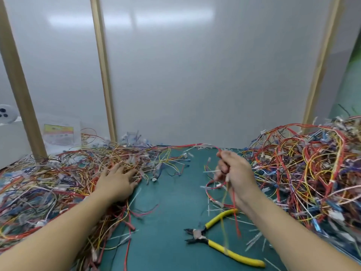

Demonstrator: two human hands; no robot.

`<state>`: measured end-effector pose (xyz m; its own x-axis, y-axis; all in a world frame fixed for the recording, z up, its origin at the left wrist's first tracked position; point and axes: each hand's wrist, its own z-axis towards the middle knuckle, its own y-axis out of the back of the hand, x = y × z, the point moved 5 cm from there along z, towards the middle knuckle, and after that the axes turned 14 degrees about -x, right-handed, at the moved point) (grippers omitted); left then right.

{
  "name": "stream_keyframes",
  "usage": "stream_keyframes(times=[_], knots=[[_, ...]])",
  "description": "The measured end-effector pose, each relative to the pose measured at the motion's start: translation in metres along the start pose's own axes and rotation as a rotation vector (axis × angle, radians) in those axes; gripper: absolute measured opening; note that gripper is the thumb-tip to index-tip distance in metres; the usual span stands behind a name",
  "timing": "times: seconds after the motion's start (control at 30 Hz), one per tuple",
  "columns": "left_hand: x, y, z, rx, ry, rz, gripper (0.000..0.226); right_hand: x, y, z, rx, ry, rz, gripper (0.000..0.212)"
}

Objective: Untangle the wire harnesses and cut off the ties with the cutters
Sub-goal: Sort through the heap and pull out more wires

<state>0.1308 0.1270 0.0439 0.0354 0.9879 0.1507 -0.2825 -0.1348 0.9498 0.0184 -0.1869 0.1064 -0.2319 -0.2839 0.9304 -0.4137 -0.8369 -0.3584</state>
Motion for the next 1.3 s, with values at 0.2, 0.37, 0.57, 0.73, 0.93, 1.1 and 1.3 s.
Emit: stream_keyframes(times=[0.2, 0.37, 0.57, 0.73, 0.93, 1.1, 1.3], knots=[[-0.069, 0.079, -0.018, -0.559, 0.082, -0.395, 0.058, -0.015, 0.012, -0.027, 0.129, 0.028, -0.207, 0.027], [-0.118, 0.075, -0.040, 0.082, 0.479, -1.374, 0.064, -0.027, -0.001, -0.045, 0.455, 0.131, -0.451, 0.020], [-0.132, 0.071, -0.062, 0.024, 0.470, -1.619, 0.008, -0.037, 0.001, -0.037, 0.604, -0.014, -0.574, 0.033], [-0.136, 0.085, -0.091, -0.069, 0.178, -1.534, 0.021, -0.039, -0.003, -0.011, 0.348, -0.306, -0.427, 0.053], [-0.128, 0.098, -0.106, -0.096, -0.364, -0.817, 0.027, -0.058, -0.038, -0.015, 0.376, -0.337, -0.524, 0.037], [-0.083, 0.135, -0.081, -0.884, -0.283, -0.890, 0.040, -0.062, -0.054, -0.013, 0.407, -0.388, -0.470, 0.008], [-0.060, 0.063, 0.005, -0.137, -0.390, -0.185, 0.055, -0.047, -0.040, -0.004, 0.466, 0.038, -0.935, 0.031]])
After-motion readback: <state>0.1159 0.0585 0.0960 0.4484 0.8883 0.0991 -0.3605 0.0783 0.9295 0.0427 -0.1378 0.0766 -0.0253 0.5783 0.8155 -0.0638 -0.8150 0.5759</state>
